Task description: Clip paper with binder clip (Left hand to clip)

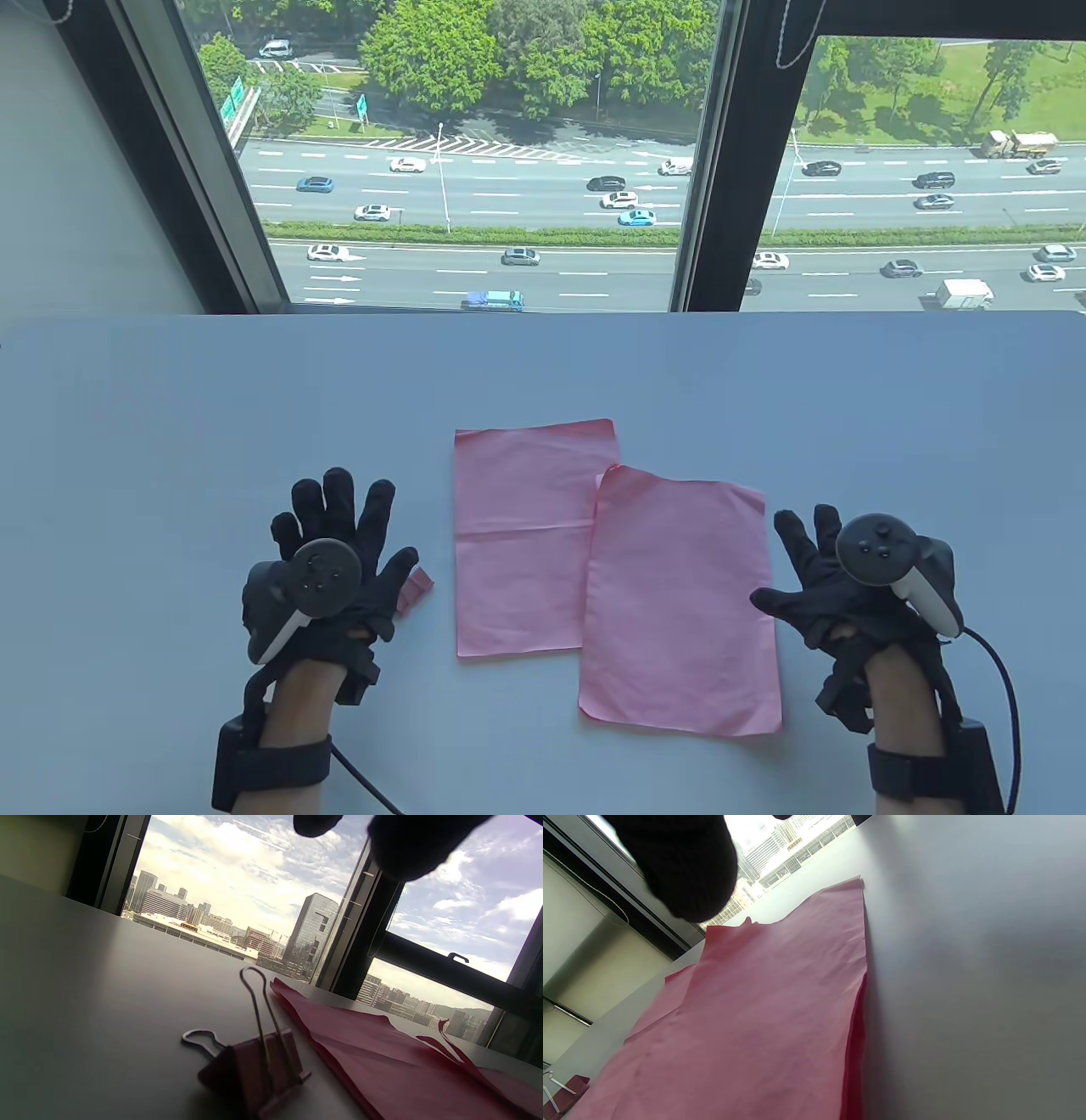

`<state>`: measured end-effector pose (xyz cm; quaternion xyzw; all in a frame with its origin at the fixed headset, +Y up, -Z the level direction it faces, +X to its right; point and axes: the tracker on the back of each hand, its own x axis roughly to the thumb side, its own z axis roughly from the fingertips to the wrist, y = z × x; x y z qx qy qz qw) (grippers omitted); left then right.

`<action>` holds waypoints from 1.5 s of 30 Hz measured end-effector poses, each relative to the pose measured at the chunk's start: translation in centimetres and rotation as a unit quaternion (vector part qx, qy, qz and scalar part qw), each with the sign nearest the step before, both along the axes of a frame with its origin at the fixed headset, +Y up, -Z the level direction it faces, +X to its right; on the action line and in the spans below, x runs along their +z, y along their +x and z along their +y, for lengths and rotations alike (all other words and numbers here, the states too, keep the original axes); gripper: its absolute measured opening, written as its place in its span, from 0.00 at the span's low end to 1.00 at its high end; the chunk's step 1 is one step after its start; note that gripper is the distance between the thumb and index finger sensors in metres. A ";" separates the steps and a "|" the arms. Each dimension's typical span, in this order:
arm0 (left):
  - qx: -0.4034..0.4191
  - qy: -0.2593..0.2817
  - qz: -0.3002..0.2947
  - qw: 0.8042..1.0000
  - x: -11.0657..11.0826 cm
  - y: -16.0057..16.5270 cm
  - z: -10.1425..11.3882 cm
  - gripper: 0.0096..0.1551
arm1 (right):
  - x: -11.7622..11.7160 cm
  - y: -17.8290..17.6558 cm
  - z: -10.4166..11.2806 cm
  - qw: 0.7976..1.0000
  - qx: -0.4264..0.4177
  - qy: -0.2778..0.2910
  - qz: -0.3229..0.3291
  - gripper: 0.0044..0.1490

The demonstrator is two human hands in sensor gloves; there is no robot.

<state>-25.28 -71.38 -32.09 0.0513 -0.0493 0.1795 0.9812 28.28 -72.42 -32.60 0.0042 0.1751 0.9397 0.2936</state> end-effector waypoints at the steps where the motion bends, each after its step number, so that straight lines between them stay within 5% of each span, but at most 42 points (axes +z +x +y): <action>1: -0.007 -0.002 -0.005 1.000 0.0 0.3 0.0 0.48 | 0.0 -0.1 0.0 1.000 -0.002 -0.007 0.002 0.61; 7: -0.013 0.032 -0.003 0.999 0.3 1.3 0.1 0.50 | 0.0 -0.7 -0.4 1.000 0.011 -0.026 0.014 0.64; 19: -0.066 -0.042 -0.069 0.995 0.5 5.1 -1.2 0.49 | 0.0 -2.7 -2.1 0.991 0.074 -0.102 0.053 0.64; 36: -0.161 -0.199 -0.089 0.963 -0.1 8.2 -5.3 0.47 | -0.4 -4.2 -3.8 0.986 0.104 -0.107 0.080 0.70; 45: -0.145 -0.214 -0.096 0.961 0.1 8.4 -5.3 0.46 | -0.6 -4.8 -4.4 0.986 0.092 -0.102 0.091 0.68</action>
